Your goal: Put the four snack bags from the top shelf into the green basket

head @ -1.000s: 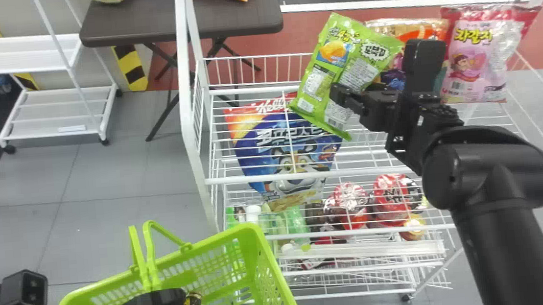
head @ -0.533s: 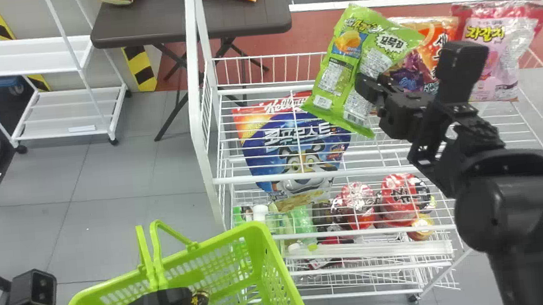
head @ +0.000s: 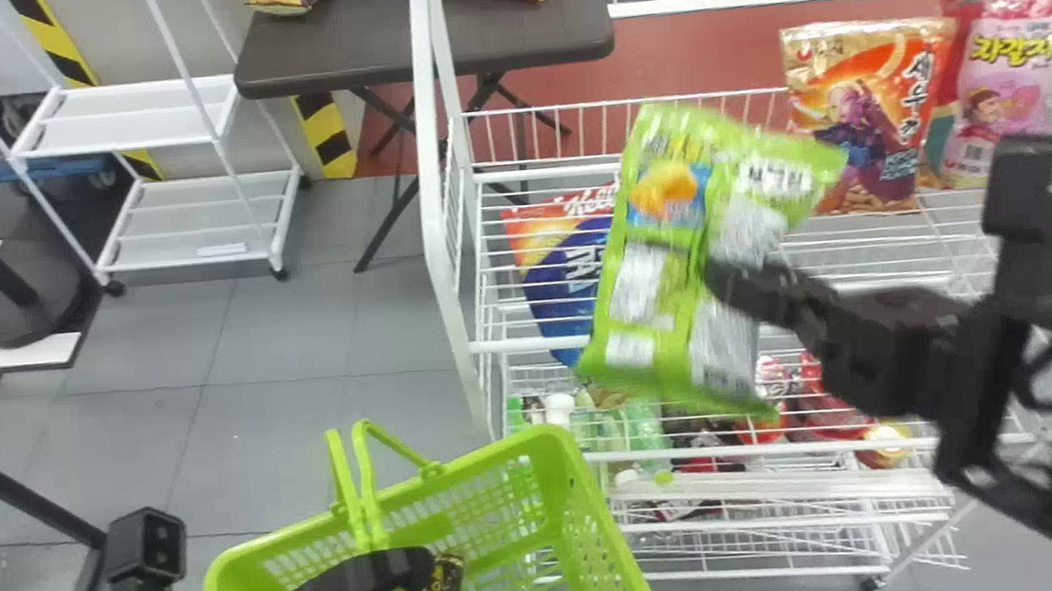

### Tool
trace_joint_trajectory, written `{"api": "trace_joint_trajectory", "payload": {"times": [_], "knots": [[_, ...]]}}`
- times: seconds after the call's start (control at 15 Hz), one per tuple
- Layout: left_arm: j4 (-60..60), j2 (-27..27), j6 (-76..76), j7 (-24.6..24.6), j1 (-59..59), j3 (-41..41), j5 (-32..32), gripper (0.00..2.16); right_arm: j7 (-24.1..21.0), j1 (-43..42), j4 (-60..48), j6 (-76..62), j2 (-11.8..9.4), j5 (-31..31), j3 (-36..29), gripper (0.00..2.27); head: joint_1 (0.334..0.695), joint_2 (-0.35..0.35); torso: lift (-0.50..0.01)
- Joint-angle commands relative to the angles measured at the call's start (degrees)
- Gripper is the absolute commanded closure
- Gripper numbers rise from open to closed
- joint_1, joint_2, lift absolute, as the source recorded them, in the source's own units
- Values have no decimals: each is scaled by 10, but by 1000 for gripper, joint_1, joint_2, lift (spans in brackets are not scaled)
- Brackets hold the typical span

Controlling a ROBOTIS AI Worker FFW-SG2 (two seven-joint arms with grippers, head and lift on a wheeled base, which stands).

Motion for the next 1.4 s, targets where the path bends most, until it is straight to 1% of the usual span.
{"api": "trace_joint_trajectory", "payload": {"times": [0.0, 0.13, 0.2, 0.27, 0.33, 0.47, 0.53, 0.6, 0.8, 0.93, 1.13, 1.27, 1.33], "knots": [[4, 0, 0, -7, -3, -1, 0, 2145, 7, 15, -38, 118, -3, -46, -5, 2253, 695, 133, 0], [5, 0, 0, -7, -3, -2, 0, 2145, 8, 14, -47, 194, -5, -88, -6, 2253, 695, 174, 0], [5, 0, 0, -7, -4, -1, 0, 2145, 8, 10, -47, 197, -5, -91, 1, 2253, 695, 198, 0], [5, 0, 0, -7, -3, -1, 0, 2145, 7, 2, -46, 197, -5, -90, 12, 2253, 695, 218, 0], [5, 0, 0, -7, -3, -1, 0, 2145, 7, -1, -36, 197, -5, -83, 31, 2253, 695, 252, 0], [4, 0, 0, -7, -3, -4, 0, 2145, 6, -19, 10, 197, -5, -68, 81, 2253, 695, 279, 0], [4, -1, 0, -7, -3, -4, 0, 2145, -2, -28, 27, 197, -5, -57, 108, 2253, 695, 300, 0], [3, -1, 0, -7, -2, -4, 1, 2145, -5, -33, 37, 197, -5, -45, 128, 2250, 695, 341, 0], [2, 0, 0, -7, 1, 0, 4, 2145, -13, -56, 83, 197, -5, -20, 182, 2253, 695, 350, 0], [1, 0, 0, -7, 0, -5, 4, 2145, -20, -76, 138, 197, -3, -8, 226, 2253, 695, 350, 0], [-1, 0, 2, -7, -1, -6, 4, 2145, -32, -116, 233, 197, 4, -5, 290, 2250, 695, 350, 0], [-1, 0, 2, -7, 0, -5, 5, 2145, -35, -139, 276, 190, 11, -5, 317, 2226, 695, 350, 0], [-1, 0, 2, -7, 0, -5, 5, 2145, -35, -147, 284, 194, 11, -5, 323, 1703, 695, 350, 0]]}}
